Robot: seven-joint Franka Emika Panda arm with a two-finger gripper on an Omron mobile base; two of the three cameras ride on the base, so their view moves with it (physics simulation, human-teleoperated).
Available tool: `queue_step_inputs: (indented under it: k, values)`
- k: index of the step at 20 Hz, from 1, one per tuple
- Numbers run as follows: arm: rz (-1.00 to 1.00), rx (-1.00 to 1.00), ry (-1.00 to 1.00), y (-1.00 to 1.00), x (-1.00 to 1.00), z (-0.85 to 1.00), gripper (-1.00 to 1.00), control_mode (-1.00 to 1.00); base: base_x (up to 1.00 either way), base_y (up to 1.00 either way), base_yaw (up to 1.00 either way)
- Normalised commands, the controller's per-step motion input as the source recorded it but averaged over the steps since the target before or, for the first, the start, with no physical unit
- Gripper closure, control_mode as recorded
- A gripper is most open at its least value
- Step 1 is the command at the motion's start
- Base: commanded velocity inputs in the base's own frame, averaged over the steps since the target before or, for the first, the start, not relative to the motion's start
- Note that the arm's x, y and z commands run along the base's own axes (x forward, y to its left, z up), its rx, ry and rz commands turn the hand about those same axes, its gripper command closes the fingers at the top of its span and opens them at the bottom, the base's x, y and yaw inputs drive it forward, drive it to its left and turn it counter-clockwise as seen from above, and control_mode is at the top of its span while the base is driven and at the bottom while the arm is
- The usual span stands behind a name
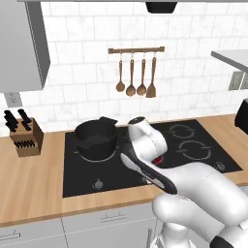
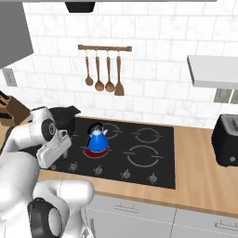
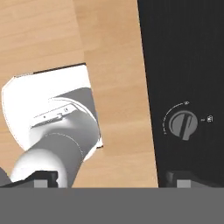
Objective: Pick the kettle from the counter and place it on a stove burner. Then turn the burner on.
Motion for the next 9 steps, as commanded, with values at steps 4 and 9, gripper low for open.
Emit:
queue_step_inputs:
  k: [4,9]
  values:
    - [0.00,-0.11,-0.30,0.44,-0.83,0.53,-1.00,-1.00,0.00,0.00,0.00]
    - [-0.05,-0.09,-0.37,0.46,-0.90,0.37,-1.00,-1.00,0.00,0.00,0.00]
